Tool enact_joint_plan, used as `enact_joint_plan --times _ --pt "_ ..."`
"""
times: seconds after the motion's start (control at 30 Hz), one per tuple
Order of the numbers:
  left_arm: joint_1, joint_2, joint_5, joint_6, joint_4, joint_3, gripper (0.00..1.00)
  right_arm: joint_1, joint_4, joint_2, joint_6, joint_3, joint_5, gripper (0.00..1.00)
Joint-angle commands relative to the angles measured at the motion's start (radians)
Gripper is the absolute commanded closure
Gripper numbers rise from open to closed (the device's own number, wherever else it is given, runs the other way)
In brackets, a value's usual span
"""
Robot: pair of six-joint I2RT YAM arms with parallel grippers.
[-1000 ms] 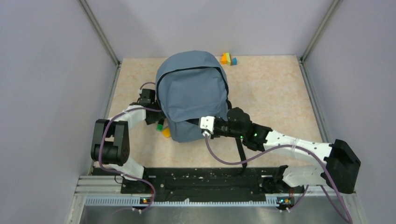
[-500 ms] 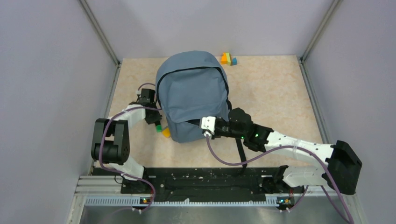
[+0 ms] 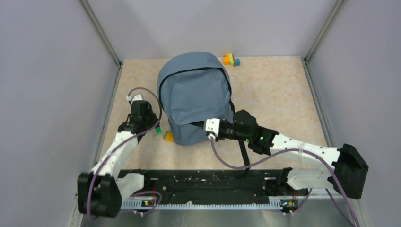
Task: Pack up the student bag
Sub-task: Pick up the stationery from the center of the board.
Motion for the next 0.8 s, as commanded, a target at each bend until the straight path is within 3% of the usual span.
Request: enact_joint_plan --times 0.0,0.17,0.3,0.57,0.77 --pt "-0.032 -0.257 -0.005 0.038 0.021 -0.057 0.85 0.001 0.109 -0.047 0.013 0.006 -0.049 1.00" --pt "-0.100 -0.519 0.024 0.111 -0.024 -0.034 0.84 0.002 0.115 -0.041 0.016 0.006 -0.059 1.00" --pt "-0.202 -0.609 0.073 0.183 -0.026 0.032 0.82 0.002 0.114 -0.032 0.021 0.008 -0.064 1.00" --pt "-0.404 -0.595 0.159 0.266 0.006 0.144 0.82 0.002 0.105 -0.031 0.022 0.009 -0.054 1.00" --pt "-0.495 -0.496 0.274 0.283 0.158 0.188 0.82 0.002 0.093 -0.031 0.031 0.013 -0.059 1.00"
